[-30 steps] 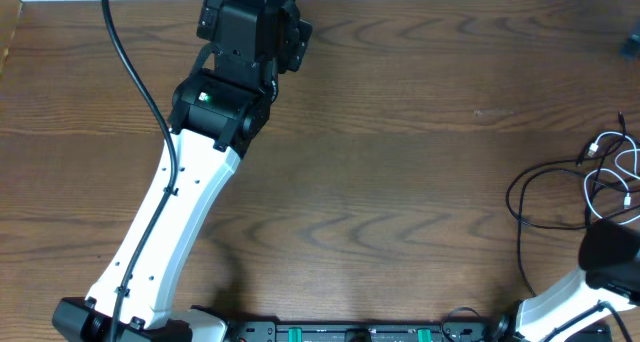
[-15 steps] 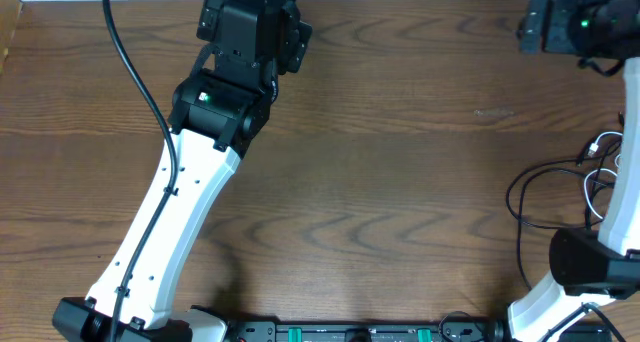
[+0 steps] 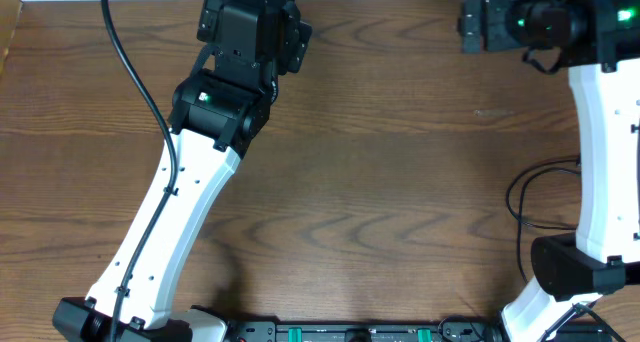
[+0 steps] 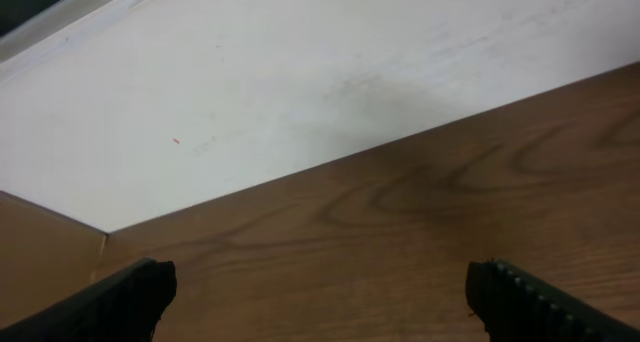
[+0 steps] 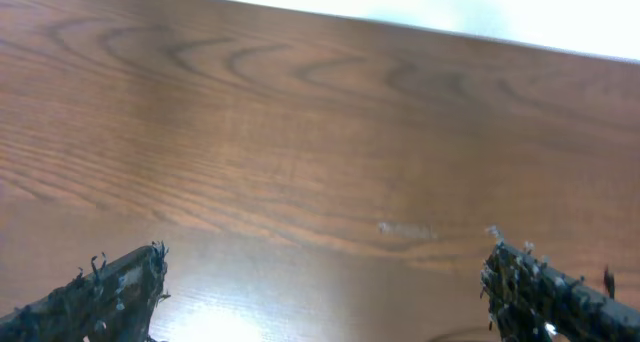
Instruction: Untangle cables
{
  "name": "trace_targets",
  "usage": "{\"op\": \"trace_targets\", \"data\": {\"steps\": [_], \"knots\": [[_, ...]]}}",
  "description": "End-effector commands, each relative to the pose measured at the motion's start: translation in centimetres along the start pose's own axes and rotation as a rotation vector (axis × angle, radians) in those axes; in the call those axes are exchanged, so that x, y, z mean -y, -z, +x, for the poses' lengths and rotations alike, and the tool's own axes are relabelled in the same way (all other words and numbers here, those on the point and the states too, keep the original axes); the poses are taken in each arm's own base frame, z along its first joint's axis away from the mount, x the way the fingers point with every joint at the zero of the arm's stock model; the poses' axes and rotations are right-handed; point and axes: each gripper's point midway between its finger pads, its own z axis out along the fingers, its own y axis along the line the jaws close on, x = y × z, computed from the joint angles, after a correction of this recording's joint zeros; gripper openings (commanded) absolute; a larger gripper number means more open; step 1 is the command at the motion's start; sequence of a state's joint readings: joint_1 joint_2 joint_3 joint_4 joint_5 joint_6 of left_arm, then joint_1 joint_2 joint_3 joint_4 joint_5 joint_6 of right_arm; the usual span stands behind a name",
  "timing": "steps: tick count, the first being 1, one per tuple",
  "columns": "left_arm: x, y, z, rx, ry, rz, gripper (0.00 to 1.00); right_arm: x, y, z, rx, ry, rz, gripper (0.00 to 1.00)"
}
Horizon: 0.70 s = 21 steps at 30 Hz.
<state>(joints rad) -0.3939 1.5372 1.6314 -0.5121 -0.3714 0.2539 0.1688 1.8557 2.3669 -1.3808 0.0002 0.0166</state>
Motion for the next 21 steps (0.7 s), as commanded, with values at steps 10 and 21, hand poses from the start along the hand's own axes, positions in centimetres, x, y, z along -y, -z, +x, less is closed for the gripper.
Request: {"op": "trace_targets", "data": {"steps": [10, 21], "knots": [[-5.9, -0.3, 0.2, 0.013, 0.2, -0.117, 0.98, -3.2, -1.2, -1.9, 0.066, 0.11, 0.034, 0.99], [-8.4, -1.4, 1.3, -0.002, 0.247, -0.115, 0.98, -3.8, -5.8, -1.5, 0.008, 0.12, 0.031, 0.99]]}}
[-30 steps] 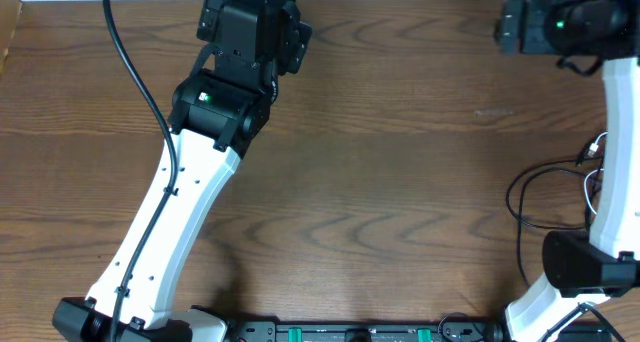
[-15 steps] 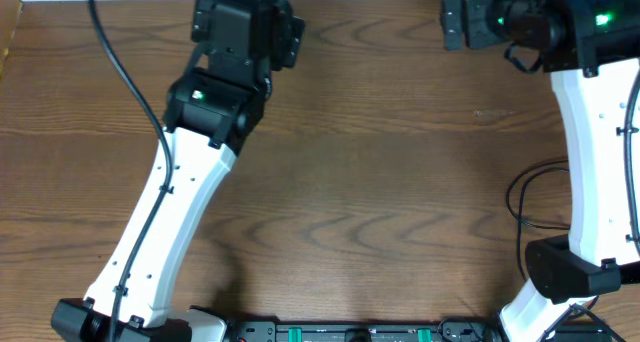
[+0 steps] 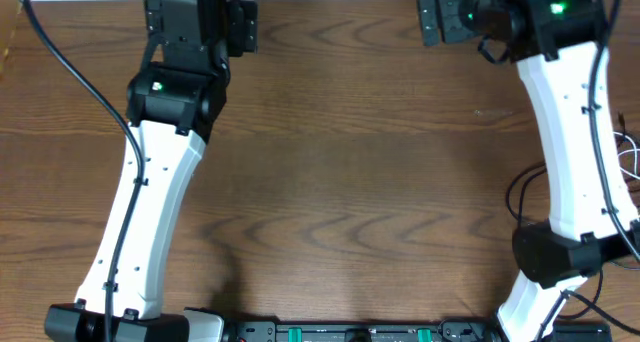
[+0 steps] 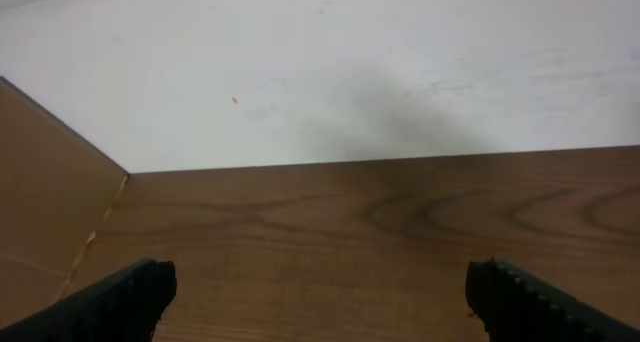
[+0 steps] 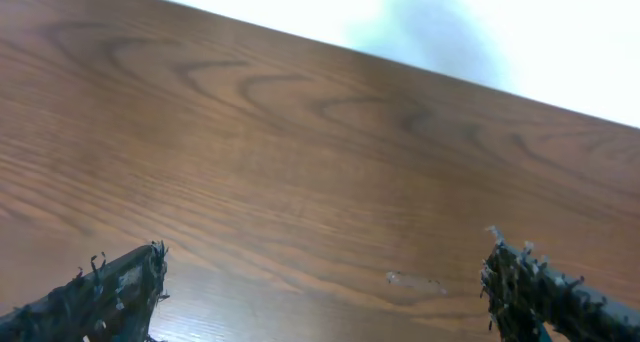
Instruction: Untangle cables
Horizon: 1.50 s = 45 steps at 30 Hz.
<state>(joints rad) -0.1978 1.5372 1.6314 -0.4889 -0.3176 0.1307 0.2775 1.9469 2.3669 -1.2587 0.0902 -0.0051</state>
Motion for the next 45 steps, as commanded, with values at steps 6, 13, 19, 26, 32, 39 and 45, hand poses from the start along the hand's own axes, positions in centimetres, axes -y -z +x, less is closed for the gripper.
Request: {"op": "trace_targets", "data": {"steps": [6, 13, 19, 26, 32, 39, 45], "knots": [[-1.0, -1.0, 0.1, -0.005, 0.029, -0.009, 0.98, -0.2, -4.9, 1.2, -0.082, 0.025, 0.03, 0.99], [-0.3, -2.7, 1.3, -0.045, 0.015, -0.007, 0.98, 1.0, -7.5, 1.6, -0.107, 0.031, 0.111, 0.99], [0.1, -3.6, 2.0, -0.066, 0.007, -0.006, 0.98, 1.9, -8.5, 1.1, -0.089, 0.029, 0.164, 0.99], [0.0, -3.6, 1.6, -0.052, 0.012, -0.007, 0.98, 2.1, -8.6, 0.5, -0.062, 0.023, 0.169, 0.99], [-0.1, -3.7, 0.1, 0.009, 0.028, -0.011, 0.98, 2.6, -8.6, 0.6, -0.066, 0.017, 0.175, 0.99], [0.0, -3.7, 0.1, 0.009, 0.026, -0.005, 0.98, 2.8, -8.6, 0.8, -0.073, 0.015, 0.178, 0.99], [1.4, -3.6, 0.1, 0.009, 0.024, 0.073, 0.98, 3.8, -8.4, 1.0, -0.085, 0.018, 0.235, 0.99]]}}
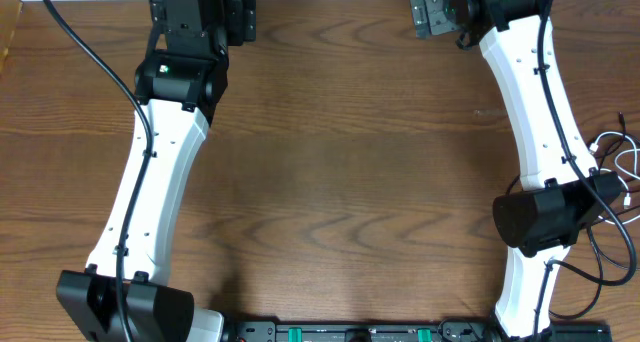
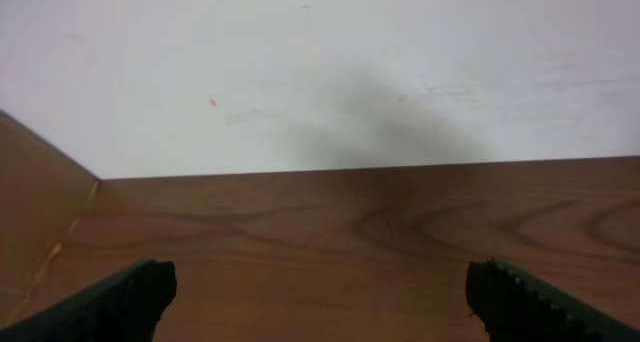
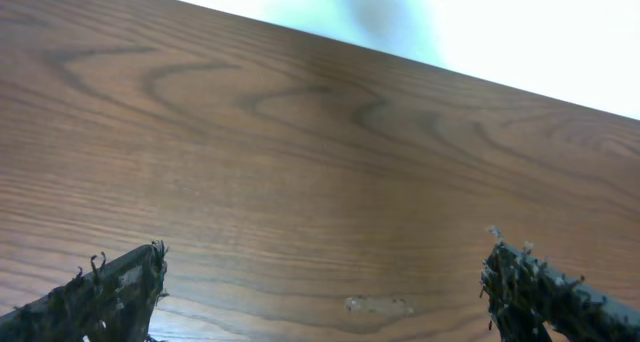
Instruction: Untangle cables
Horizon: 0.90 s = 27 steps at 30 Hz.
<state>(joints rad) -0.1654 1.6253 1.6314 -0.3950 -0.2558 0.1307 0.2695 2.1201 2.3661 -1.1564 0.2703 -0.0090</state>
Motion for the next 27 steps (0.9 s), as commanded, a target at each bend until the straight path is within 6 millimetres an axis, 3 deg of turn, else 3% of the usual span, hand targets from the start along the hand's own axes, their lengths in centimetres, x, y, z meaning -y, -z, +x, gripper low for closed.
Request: {"op": "trace_targets", "data": {"steps": [1, 11, 27], "knots": [[0.5, 0.1, -0.3, 0.006, 0.007, 0.04, 0.98, 1.1, -0.4, 0.2, -0.011, 0.005, 0.05, 0.99], [0.3, -0.1, -0.6, 0.02, -0.004, 0.05, 0.98, 2.3, -0.6, 0.2, -0.009, -0.016, 0.065, 0.99], [0.3, -0.1, -0.4, 0.012, -0.007, 0.049, 0.98, 2.4, -0.6, 0.2, -0.011, -0.016, 0.065, 0.99]]}}
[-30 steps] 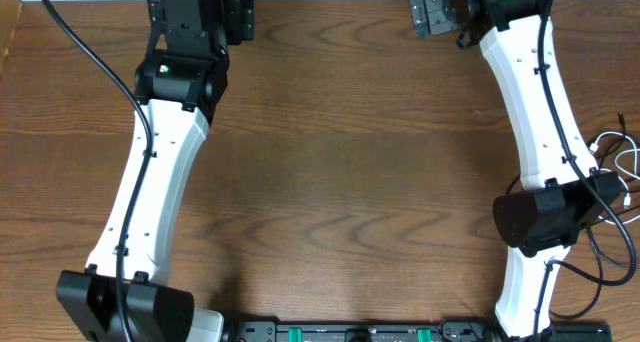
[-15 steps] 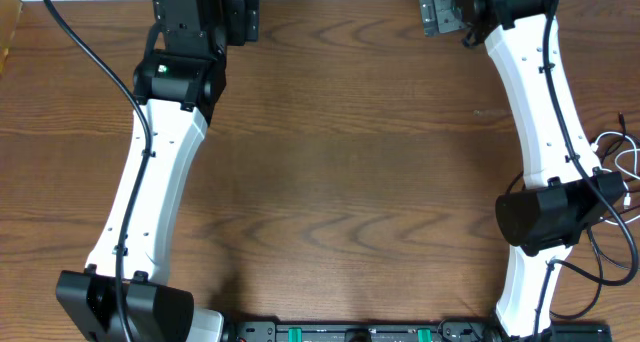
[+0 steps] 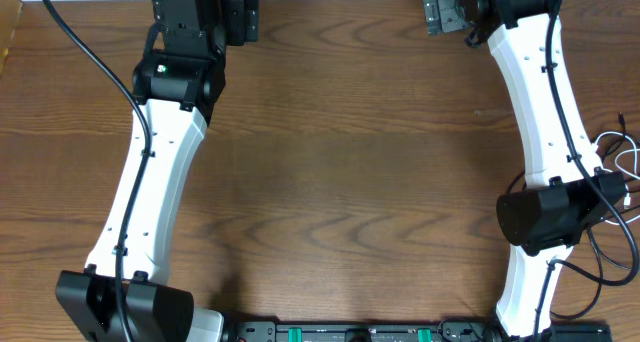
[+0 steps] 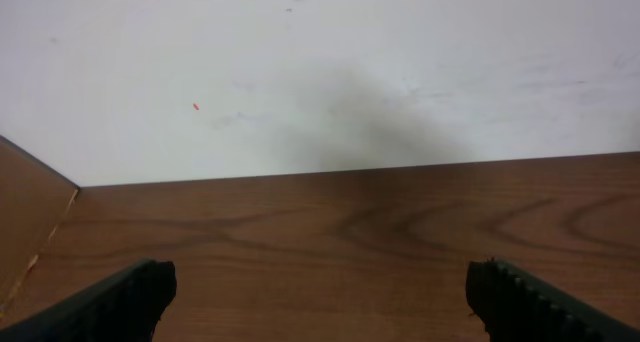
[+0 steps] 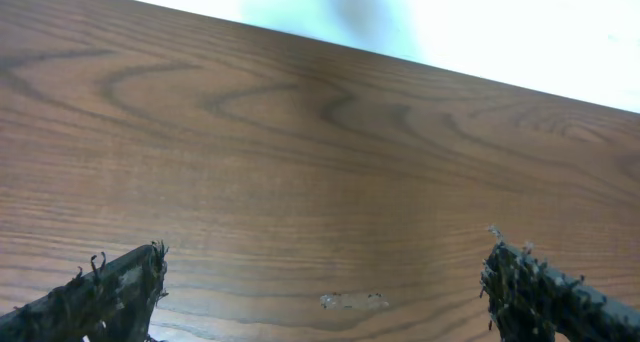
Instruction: Untangle cables
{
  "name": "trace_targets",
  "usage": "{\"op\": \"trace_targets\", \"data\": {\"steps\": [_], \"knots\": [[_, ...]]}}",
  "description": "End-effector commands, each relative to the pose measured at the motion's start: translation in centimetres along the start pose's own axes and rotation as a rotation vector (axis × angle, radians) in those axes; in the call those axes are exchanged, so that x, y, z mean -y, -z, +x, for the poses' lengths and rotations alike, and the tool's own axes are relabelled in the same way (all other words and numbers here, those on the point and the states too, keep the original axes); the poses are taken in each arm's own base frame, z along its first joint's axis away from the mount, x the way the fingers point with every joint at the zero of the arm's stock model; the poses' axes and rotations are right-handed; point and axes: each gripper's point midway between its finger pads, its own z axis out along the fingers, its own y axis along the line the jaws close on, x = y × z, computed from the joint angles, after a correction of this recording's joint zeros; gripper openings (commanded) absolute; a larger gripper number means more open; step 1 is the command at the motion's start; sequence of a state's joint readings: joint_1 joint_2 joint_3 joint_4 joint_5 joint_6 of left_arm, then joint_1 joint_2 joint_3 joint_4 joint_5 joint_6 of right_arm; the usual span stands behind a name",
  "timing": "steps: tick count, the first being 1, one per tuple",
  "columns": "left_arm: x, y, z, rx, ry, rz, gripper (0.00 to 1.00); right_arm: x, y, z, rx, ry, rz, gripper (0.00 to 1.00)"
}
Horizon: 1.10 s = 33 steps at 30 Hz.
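Observation:
No tangled cable lies on the brown table [image 3: 350, 182] in any view. A thin white cable [image 3: 618, 154] loops at the far right edge, beside the right arm's base. My left gripper [image 4: 320, 287] is open near the table's far edge, facing the white wall, with nothing between its black fingers [image 4: 125, 297]. My right gripper [image 5: 325, 277] is open too, low over bare wood at the far right, its frayed fingertips [image 5: 530, 282] wide apart. In the overhead view the left gripper [image 3: 243, 15] and the right gripper [image 3: 445, 9] both sit at the top edge.
Black cables [image 3: 610, 262] trail by the right arm's base [image 3: 550, 217]. A white wall [image 4: 320, 62] runs along the far table edge. A brown side panel [image 4: 25, 222] stands at the far left corner. A pale smudge [image 5: 350, 300] marks the wood.
The right gripper has shifted slightly to the right along the far edge. The left gripper has barely moved. Both stay open and hold nothing.
At first the left arm leaned right toward the top centre and the right gripper was in the far right corner. Then the left gripper was further left and the right one nearer the centre. Both have stayed open at the far edge since.

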<state>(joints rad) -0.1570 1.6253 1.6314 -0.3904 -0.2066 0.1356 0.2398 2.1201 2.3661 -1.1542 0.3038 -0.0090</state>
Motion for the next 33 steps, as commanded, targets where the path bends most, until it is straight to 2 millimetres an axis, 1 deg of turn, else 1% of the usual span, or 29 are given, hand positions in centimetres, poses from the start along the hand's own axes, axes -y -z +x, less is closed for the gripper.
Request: {"op": "trace_targets", "data": {"steps": [1, 5, 9, 11, 15, 19, 21, 26, 29, 33], "knots": [[-0.2, 0.0, -0.3, 0.005, -0.007, 0.008, 0.98, 0.2, -0.3, 0.1, -0.007, 0.007, 0.013, 0.99], [-0.2, 0.0, -0.2, 0.003, -0.008, 0.008, 0.98, 0.2, -0.3, 0.3, -0.014, 0.011, 0.013, 0.99], [-0.2, 0.1, -0.2, 0.003, -0.007, 0.008, 0.98, -1.0, -0.1, 0.3, -0.011, 0.024, -0.014, 0.99], [-0.2, 0.1, -0.2, 0.003, -0.007, 0.008, 0.98, -1.3, 0.4, 0.0, 0.001, 0.026, -0.022, 0.99], [-0.2, 0.0, -0.2, 0.002, -0.008, 0.008, 0.98, -0.8, 2.1, -0.6, 0.034, 0.017, -0.023, 0.99], [-0.1, 0.0, 0.1, -0.01, -0.011, 0.009, 0.98, 0.0, 3.8, -1.2, 0.068, 0.002, -0.019, 0.99], [-0.1, 0.0, 0.4, -0.02, -0.013, 0.01, 0.98, 0.3, 5.0, -1.3, 0.083, -0.003, -0.024, 0.99], [-0.1, 0.0, 0.7, -0.034, -0.017, 0.011, 0.98, 0.4, 8.8, -1.2, 0.12, -0.001, -0.055, 0.99], [-0.1, 0.0, 1.0, -0.046, -0.02, 0.012, 0.98, 0.1, 10.3, -0.4, 0.128, 0.001, -0.082, 0.99], [0.0, 0.1, 1.7, -0.073, -0.027, 0.014, 0.98, -0.4, 11.1, 1.3, 0.159, -0.021, -0.098, 0.99]]}}
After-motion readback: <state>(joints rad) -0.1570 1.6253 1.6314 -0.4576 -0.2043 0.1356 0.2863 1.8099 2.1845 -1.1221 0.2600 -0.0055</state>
